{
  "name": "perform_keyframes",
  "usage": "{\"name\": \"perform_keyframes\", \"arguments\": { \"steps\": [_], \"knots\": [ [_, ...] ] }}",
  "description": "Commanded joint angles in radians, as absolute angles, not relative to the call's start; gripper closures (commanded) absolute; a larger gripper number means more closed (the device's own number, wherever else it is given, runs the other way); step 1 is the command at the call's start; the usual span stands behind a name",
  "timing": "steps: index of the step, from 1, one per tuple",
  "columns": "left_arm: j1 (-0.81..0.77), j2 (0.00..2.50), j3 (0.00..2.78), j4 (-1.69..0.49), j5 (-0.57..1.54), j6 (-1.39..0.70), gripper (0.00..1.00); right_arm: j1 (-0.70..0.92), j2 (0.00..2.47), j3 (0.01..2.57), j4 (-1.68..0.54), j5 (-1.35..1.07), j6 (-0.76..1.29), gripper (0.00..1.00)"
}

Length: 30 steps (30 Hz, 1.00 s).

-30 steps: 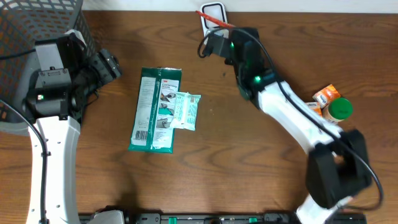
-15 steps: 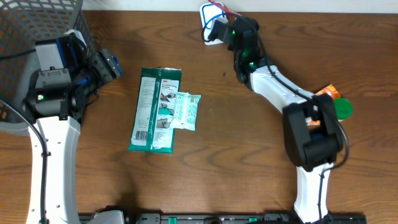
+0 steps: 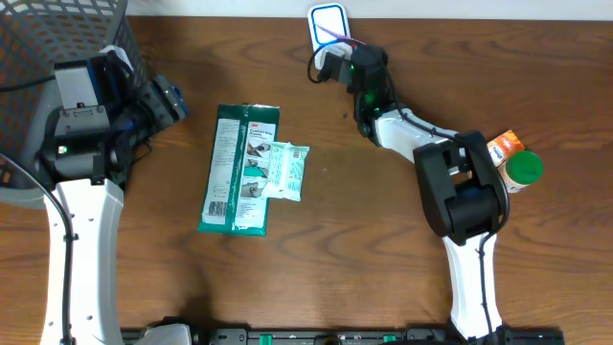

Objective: Scan the item barcode
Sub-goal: 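Raise the red tube to the white scanner and hold it there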

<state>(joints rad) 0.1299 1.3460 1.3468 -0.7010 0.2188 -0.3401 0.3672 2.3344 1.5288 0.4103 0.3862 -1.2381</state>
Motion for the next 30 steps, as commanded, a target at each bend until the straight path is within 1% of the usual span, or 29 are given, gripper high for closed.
{"name": "perform_keyframes", "arguments": {
  "steps": [1, 6, 15, 21, 30],
  "knots": [
    [0.133, 1.345, 1.346, -0.703, 0.216, -0.334, 0.17, 0.336, 2.362, 1.545, 0.414, 0.396, -1.268, 0.99],
    [0.133, 1.345, 1.346, -0.703, 0.216, -0.334, 0.17, 0.326, 2.362, 1.545, 0.408, 0.411, -1.358, 0.99],
    [0.133, 1.345, 1.346, -0.703, 0.216, -0.334, 0.18, 0.323, 2.362, 1.545, 0.407, 0.414, -1.360, 0.99],
    [0.133, 1.345, 1.346, -0.703, 0.216, -0.334, 0.18, 0.328, 2.363, 1.545, 0.332, 0.415, -1.422, 0.99],
    [0.133, 1.345, 1.346, -0.703, 0.216, -0.334, 0.18, 0.334, 2.363, 1.545, 0.340, 0.419, -1.423, 0.99]
  ]
}}
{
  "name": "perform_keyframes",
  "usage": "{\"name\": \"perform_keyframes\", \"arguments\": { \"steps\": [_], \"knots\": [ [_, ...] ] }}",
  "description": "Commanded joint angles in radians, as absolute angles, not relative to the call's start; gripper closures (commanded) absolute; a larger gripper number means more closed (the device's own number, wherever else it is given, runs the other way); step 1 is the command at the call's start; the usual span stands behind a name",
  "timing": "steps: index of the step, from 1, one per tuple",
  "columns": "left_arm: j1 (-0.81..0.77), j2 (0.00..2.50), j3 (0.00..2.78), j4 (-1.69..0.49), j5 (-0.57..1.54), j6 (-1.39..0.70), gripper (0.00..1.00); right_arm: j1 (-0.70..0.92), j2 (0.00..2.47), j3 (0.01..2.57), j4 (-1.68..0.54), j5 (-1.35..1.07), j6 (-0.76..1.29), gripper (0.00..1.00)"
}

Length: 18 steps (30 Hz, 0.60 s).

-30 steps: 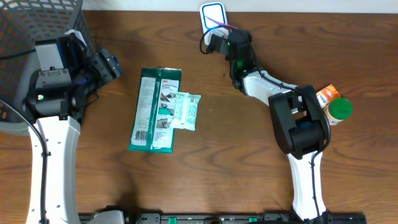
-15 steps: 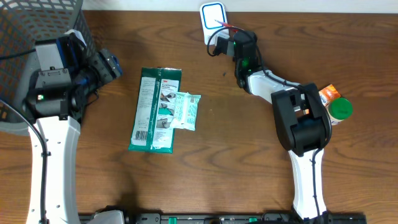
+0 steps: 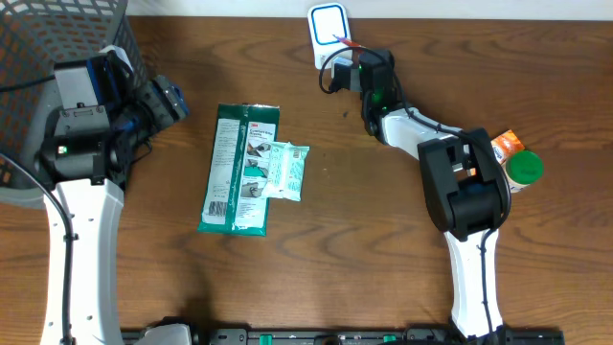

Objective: Scan the item barcode
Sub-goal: 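Raise the red tube to the white scanner and hold it there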

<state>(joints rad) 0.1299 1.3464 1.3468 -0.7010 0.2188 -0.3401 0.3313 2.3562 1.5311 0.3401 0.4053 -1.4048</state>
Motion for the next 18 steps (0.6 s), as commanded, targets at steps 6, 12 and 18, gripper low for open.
{"name": "perform_keyframes", "arguments": {
  "steps": [6, 12, 18],
  "knots": [
    [0.133, 1.345, 1.346, -0.703, 0.216, -0.334, 0.18, 0.345, 2.363, 1.583, 0.349, 0.434, -1.431, 0.99],
    [0.133, 1.345, 1.346, -0.703, 0.216, -0.334, 0.18, 0.346, 2.363, 1.627, 0.347, 0.405, -1.489, 0.99],
    [0.133, 1.345, 1.346, -0.703, 0.216, -0.334, 0.17, 0.348, 2.376, 1.627, 0.320, 0.387, -1.301, 0.99]
  ]
}}
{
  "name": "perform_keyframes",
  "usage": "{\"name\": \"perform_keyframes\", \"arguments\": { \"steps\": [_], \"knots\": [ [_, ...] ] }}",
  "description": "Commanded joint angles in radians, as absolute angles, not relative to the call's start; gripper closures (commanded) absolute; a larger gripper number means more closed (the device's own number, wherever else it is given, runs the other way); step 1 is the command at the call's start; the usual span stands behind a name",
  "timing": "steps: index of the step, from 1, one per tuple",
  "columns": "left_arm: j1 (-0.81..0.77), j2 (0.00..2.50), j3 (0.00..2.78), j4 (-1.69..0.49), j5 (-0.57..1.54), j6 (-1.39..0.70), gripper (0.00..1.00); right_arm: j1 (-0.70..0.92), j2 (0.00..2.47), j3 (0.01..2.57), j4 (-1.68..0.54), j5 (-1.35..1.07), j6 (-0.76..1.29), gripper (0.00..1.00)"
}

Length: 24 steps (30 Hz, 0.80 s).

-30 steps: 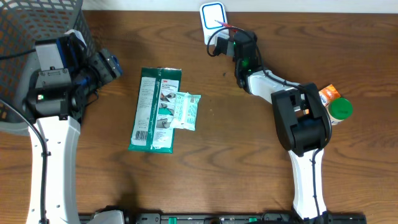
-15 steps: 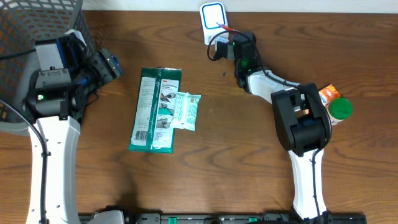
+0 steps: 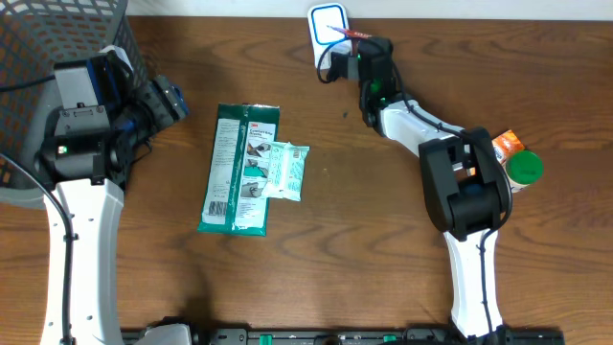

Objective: Scan the item barcode
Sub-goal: 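Raise the red tube to the white scanner and hold it there, then carry the red tube right and set it beside the bottle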

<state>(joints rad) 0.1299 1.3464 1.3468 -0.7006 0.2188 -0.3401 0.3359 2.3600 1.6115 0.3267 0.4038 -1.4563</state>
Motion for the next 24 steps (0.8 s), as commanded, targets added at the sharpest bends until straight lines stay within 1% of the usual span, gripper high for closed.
{"name": "perform_keyframes", "arguments": {
  "steps": [1, 4, 8, 10, 13, 15, 16, 22, 24],
  "knots": [
    [0.133, 1.345, 1.346, -0.703, 0.216, -0.334, 0.18, 0.348, 2.376, 1.627, 0.321, 0.385, -1.221, 0.99],
    [0.133, 1.345, 1.346, -0.703, 0.216, -0.334, 0.18, 0.348, 2.374, 1.627, 0.339, 0.392, -1.038, 0.99],
    [0.133, 1.345, 1.346, -0.703, 0.216, -0.334, 0.17, 0.350, 2.322, 1.627, 0.363, 0.397, -0.936, 0.99],
    [0.133, 1.345, 1.346, -0.703, 0.216, -0.334, 0.17, 0.351, 2.267, 1.627, 0.348, 0.416, -0.850, 0.99],
    [0.133, 1.345, 1.346, -0.703, 0.216, -0.334, 0.18, 0.353, 2.160, 1.627, 0.268, 0.418, -0.701, 0.99],
    [0.133, 1.345, 1.346, -0.703, 0.216, -0.334, 0.17, 0.353, 2.080, 1.627, 0.193, 0.413, -0.570, 0.99],
    [0.133, 1.345, 1.346, -0.703, 0.216, -0.334, 0.17, 0.353, 1.994, 1.627, 0.100, 0.413, -0.432, 0.99],
    [0.133, 1.345, 1.346, -0.703, 0.216, -0.334, 0.18, 0.339, 1.768, 1.627, -0.317, 0.414, -0.179, 0.99],
    [0.133, 1.345, 1.346, -0.703, 0.216, -0.334, 0.18, 0.331, 1.714, 1.627, -0.489, 0.414, -0.012, 0.99]
  ]
}}
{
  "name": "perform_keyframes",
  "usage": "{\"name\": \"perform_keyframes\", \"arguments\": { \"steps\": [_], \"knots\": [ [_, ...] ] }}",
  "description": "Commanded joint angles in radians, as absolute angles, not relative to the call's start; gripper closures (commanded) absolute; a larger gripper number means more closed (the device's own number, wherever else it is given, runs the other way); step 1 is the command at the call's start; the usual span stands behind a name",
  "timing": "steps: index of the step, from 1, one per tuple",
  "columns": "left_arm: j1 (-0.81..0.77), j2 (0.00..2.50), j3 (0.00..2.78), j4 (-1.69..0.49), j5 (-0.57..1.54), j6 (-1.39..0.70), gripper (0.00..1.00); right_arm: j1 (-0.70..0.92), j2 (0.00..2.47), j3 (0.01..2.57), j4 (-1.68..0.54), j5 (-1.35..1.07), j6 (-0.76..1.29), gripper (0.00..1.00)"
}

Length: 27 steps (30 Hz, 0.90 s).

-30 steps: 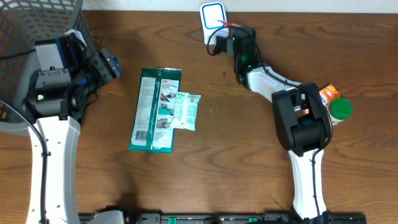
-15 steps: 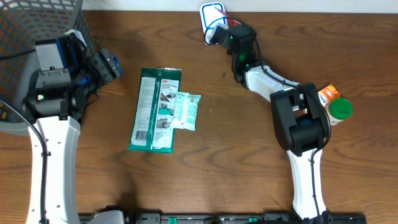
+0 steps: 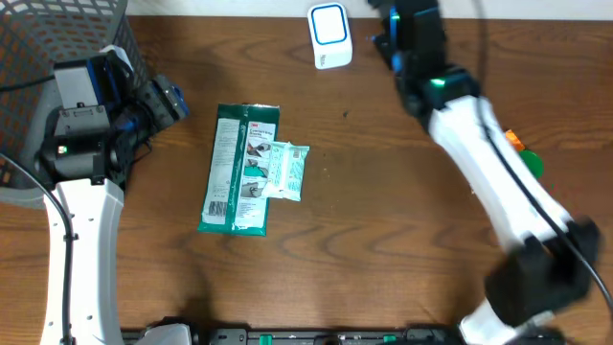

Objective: Scan the item barcode
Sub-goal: 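Carry the red tube right and set it beside the bottle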

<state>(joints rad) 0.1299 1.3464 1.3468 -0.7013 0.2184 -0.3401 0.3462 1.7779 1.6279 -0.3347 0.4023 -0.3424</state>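
A white scanner with a blue-rimmed face (image 3: 329, 34) stands at the table's far edge. A long green package (image 3: 233, 177) lies flat left of centre, with a small white and green packet (image 3: 284, 171) resting on its right side. My right gripper (image 3: 391, 21) is blurred at the top edge, to the right of the scanner and apart from it; its jaws cannot be made out. My left gripper (image 3: 172, 99) hovers left of the green package, fingers together and holding nothing.
A dark wire basket (image 3: 57, 38) fills the far left corner beside the left arm. An orange and green bottle (image 3: 522, 158) lies at the right, mostly hidden behind the right arm's blurred link.
My right gripper has left the scanner's side and now sits further right at the top edge, with the arm stretched out and blurred. The scanner, packages and left arm are unchanged.
My right gripper was low beside the scanner at the far edge in all three earlier moments, shifting slightly around it. Now it is off to the scanner's right. The scanner stands where it was. Both packages and my left arm have stayed put throughout.
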Motion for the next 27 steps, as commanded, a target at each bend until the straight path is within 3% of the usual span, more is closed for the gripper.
{"name": "perform_keyframes", "arguments": {
  "steps": [1, 6, 11, 19, 27],
  "knots": [
    [0.133, 1.345, 1.346, -0.703, 0.216, -0.334, 0.18, 0.326, 1.698, 1.627, -0.563, 0.413, 0.063, 0.99],
    [0.133, 1.345, 1.346, -0.703, 0.216, -0.334, 0.17, 0.293, 1.672, 1.624, -0.949, 0.413, 0.382, 0.99],
    [0.133, 1.345, 1.346, -0.703, 0.216, -0.334, 0.17, 0.269, 1.678, 1.529, -1.085, 0.414, 0.505, 0.98],
    [0.133, 1.345, 1.346, -0.703, 0.216, -0.334, 0.17, 0.217, 1.678, 1.239, -0.905, 0.411, 0.548, 0.99],
    [0.133, 1.345, 1.346, -0.703, 0.216, -0.334, 0.17, 0.117, 1.678, 1.003, -0.543, 0.310, 0.469, 0.99]
  ]
}}
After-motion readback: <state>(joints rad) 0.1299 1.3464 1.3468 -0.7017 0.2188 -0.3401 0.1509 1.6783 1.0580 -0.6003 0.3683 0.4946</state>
